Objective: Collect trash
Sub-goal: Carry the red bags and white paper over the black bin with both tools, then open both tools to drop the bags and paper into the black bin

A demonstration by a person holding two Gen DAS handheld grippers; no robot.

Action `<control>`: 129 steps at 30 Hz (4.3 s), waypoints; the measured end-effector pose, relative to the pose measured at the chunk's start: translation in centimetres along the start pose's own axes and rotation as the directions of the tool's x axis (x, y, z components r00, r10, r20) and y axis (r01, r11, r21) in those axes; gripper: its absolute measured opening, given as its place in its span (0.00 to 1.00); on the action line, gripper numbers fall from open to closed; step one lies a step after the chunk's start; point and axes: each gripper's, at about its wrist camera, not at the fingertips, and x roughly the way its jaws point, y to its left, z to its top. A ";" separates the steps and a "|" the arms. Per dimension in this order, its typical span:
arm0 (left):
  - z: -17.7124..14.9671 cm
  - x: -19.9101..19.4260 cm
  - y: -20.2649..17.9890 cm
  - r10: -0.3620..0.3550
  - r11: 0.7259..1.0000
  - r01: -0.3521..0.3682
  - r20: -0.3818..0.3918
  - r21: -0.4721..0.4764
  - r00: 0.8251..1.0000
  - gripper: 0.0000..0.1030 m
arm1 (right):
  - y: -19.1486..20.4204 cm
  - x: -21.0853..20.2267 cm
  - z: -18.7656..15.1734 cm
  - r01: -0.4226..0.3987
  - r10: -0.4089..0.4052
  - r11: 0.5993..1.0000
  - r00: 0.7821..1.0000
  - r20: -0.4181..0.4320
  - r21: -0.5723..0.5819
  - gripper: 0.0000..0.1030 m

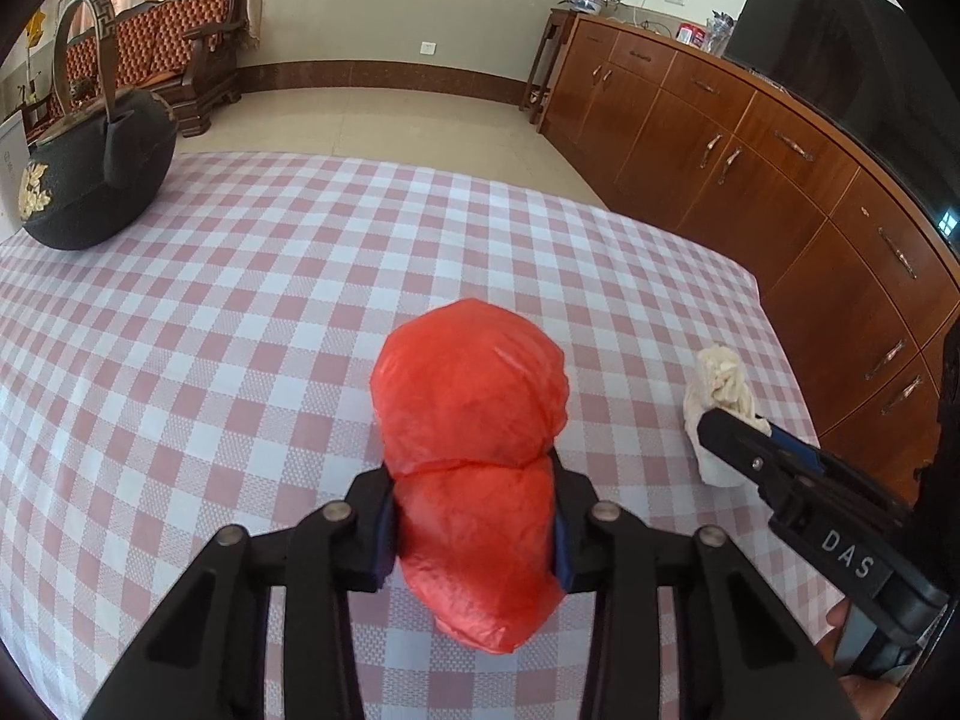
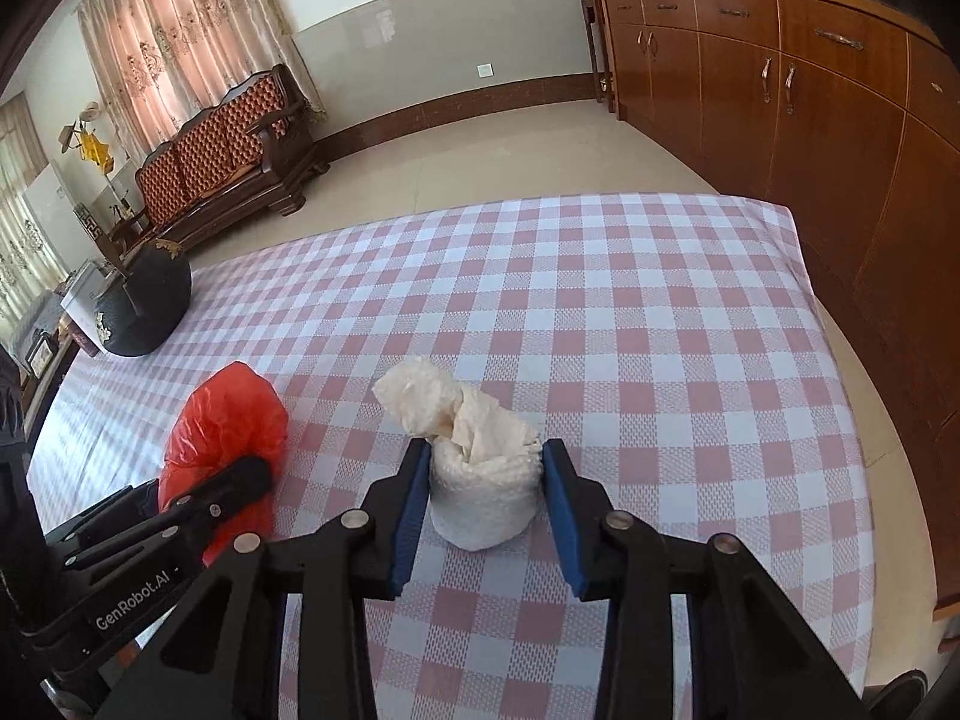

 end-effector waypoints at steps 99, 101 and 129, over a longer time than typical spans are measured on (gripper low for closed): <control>-28.3 -6.1 -39.2 -0.281 0.736 0.461 -0.396 0.496 0.874 0.39 | -36.9 -34.1 -35.8 0.249 -0.338 0.592 0.940 -0.044 0.766 0.39; -28.4 -5.6 -39.6 -0.277 0.737 0.462 -0.402 0.493 0.872 0.39 | -37.5 -33.6 -35.5 0.262 -0.341 0.587 0.938 -0.059 0.766 0.39; -29.0 -2.0 -41.5 -0.237 0.740 0.460 -0.450 0.491 0.861 0.69 | -43.1 -31.7 -35.2 0.361 -0.426 0.432 0.889 -0.165 0.827 0.53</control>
